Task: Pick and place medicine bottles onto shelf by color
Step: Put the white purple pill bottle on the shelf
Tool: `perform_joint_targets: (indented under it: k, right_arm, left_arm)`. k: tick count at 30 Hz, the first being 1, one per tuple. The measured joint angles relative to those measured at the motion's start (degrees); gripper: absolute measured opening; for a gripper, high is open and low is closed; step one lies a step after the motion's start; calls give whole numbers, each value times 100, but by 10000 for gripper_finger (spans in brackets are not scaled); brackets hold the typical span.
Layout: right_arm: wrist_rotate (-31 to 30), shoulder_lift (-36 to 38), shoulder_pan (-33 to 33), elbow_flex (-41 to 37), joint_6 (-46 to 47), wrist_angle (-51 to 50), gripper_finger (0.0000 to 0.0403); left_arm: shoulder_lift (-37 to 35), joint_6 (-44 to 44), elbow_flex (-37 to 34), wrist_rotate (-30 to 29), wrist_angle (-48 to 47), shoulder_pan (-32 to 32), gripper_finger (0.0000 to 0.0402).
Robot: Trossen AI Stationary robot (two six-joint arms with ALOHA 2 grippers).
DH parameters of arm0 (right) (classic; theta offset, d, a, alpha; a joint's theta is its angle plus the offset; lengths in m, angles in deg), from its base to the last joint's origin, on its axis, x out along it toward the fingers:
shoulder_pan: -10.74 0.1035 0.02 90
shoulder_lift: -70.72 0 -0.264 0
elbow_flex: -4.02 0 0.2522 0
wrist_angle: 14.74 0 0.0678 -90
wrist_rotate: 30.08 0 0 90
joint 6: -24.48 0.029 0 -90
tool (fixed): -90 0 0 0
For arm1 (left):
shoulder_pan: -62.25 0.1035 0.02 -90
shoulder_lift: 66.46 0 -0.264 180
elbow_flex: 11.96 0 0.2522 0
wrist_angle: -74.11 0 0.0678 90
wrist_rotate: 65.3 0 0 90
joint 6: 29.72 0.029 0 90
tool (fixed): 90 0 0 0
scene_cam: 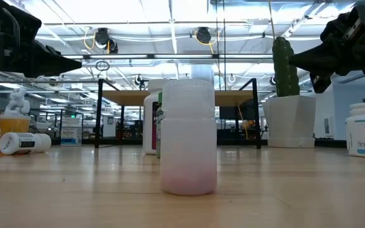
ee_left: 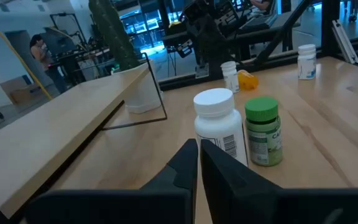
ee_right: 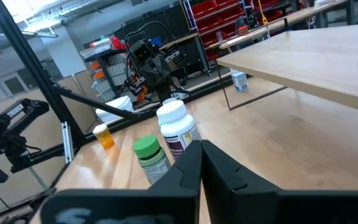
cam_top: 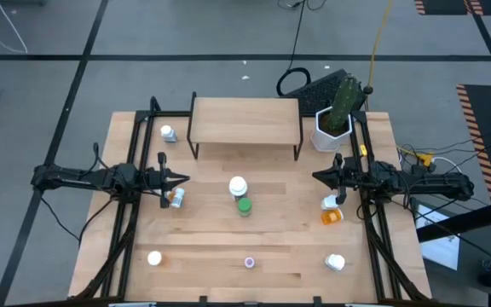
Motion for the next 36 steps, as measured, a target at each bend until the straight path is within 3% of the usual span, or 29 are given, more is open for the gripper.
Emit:
perform_joint_targets:
  k: [6,10,15,19,23,25,32,36]
  right_arm:
    - [-709,-89,-51,13,-1051,915,3]
    - [-539,-618,-107,238,-1207,1168,36]
    - [-439,-1912,-101,536,-1297,1817,119]
    - [-527,-3138,-101,557,-1672,3549,186]
    - [-783,-4233,-125,749,-1774,5058,226]
    - [-715,-4753,-177,1177,-1820,4855,234]
    - [187,-6646,-453,3327,-2516,2558,238]
    - [1064,-7477,-669,4194,-2762,2180,238]
  left_arm:
    - [1,0,0,2,-2,2,21]
    - [2,0,0,0,0,1,21]
    - [1,264,0,-57,2,1,21]
    - [1,531,0,-63,7,0,21]
    - [2,498,0,-76,271,0,21]
    - [-1,557,0,-76,563,0,21]
    - [1,588,0,-76,1604,0,21]
    - [-1,332,0,-71,1993,0,21]
